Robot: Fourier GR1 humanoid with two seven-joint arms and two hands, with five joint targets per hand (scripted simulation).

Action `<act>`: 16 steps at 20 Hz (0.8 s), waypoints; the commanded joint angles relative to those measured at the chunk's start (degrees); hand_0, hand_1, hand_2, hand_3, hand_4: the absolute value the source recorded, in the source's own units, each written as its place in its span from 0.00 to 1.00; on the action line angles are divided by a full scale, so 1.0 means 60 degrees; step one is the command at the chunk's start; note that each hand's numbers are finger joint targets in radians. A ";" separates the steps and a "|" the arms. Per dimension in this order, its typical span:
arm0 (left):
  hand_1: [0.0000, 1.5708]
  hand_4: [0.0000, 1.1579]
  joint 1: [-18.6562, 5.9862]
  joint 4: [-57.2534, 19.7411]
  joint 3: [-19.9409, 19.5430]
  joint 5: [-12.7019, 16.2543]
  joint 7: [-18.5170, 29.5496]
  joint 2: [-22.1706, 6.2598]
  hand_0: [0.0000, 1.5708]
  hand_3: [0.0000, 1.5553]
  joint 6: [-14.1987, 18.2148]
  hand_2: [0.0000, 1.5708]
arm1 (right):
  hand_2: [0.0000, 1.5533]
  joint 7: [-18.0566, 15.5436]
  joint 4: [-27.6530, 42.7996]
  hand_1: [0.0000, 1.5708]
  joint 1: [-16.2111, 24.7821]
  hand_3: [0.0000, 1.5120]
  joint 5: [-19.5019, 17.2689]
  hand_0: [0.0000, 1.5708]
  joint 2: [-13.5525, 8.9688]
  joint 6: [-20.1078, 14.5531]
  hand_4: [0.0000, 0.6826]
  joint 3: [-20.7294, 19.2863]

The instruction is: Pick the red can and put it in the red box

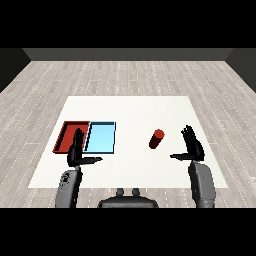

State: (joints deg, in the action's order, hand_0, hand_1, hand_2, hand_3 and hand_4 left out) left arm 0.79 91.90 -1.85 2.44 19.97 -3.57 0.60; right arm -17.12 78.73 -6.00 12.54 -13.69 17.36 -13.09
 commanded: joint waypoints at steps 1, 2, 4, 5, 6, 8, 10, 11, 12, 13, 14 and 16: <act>0.00 0.00 0.0838 0.0932 -0.0005 0.0252 -0.0036 -0.0164 0.00 0.00 -0.0466 0.00 | 0.00 -0.0143 0.0241 0.00 0.0196 0.00 -0.0037 0.00 0.0225 -0.0020 0.00 0.0057; 0.00 0.00 -0.0199 -0.0272 -0.0661 0.0583 0.0301 -0.0481 0.00 0.00 -0.0687 0.00 | 0.00 -0.0936 -0.0918 0.00 -0.0190 0.00 -0.0339 0.00 0.0171 0.0118 0.00 0.0020; 0.00 0.00 -0.0312 -0.0316 -0.0440 0.0295 0.0393 -0.0151 0.00 0.00 -0.0353 0.00 | 0.00 0.0224 0.0301 0.00 -0.0035 0.00 -0.0123 0.00 0.0175 -0.0169 0.00 0.0089; 0.00 0.00 -0.0240 -0.0100 -0.0250 0.0143 0.0059 -0.0066 0.00 0.00 -0.0261 0.00 | 0.00 -0.0416 -0.0634 0.00 -0.0245 0.00 -0.0063 0.00 0.0048 0.0071 0.00 -0.0209; 0.00 0.00 -0.0449 -0.0975 -0.0673 0.0372 0.0679 -0.0360 0.00 0.00 -0.0649 0.00 | 0.00 -0.0230 -0.0100 0.00 0.0083 0.00 0.0032 0.00 0.0102 0.0103 0.00 -0.0149; 0.00 0.00 -0.0019 0.0369 0.0046 0.0003 -0.0036 0.0264 0.00 0.00 0.0021 0.00 | 0.00 -0.0244 -0.0458 0.00 -0.0310 0.00 0.0130 0.00 0.0022 0.0177 0.00 -0.0233; 0.00 0.00 0.0027 0.0037 0.0212 -0.0333 0.0362 0.0453 0.00 0.00 0.0248 0.00 | 0.00 -0.0494 -0.1461 0.00 -0.0881 0.00 0.0081 0.00 -0.0217 0.0314 0.00 -0.0398; 0.00 0.00 0.0071 0.0406 -0.0199 0.0023 -0.0250 -0.0219 0.00 0.00 -0.0312 0.00 | 0.00 -0.0834 -0.1754 0.00 -0.0781 0.00 0.0050 0.00 -0.0086 0.0266 0.00 -0.0443; 0.00 0.00 0.0296 -0.0219 0.0170 -0.0212 0.0696 0.0374 0.00 0.00 -0.0087 0.00 | 0.00 -0.0819 -0.1638 0.00 -0.0825 0.00 0.0003 0.00 -0.0112 0.0327 0.00 -0.0343; 0.00 0.00 0.0135 -0.0051 -0.0293 0.0109 0.0361 -0.0151 0.00 0.00 -0.0496 0.00 | 0.00 -0.0084 -0.0460 0.00 -0.0269 0.00 0.0203 0.00 0.0177 0.0032 0.00 -0.0186; 0.00 0.00 -0.0106 -0.0410 0.0034 -0.0270 0.0677 0.0298 0.00 0.00 -0.0006 0.00 | 0.00 -0.0511 -0.1393 0.00 -0.0897 0.00 -0.0262 0.00 0.0236 -0.0134 0.00 0.0012; 0.00 0.00 -0.0486 -0.0432 -0.0321 -0.0038 0.0345 -0.0015 0.00 0.00 -0.0159 0.00 | 0.00 0.0131 -0.0616 0.00 -0.0822 0.00 0.0046 0.00 0.0346 -0.0285 0.00 0.0042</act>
State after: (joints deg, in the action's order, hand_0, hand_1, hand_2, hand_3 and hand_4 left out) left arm -0.26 90.45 -2.97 2.37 22.14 -3.20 -0.54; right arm -19.34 72.50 -9.95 12.66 -13.21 17.75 -14.18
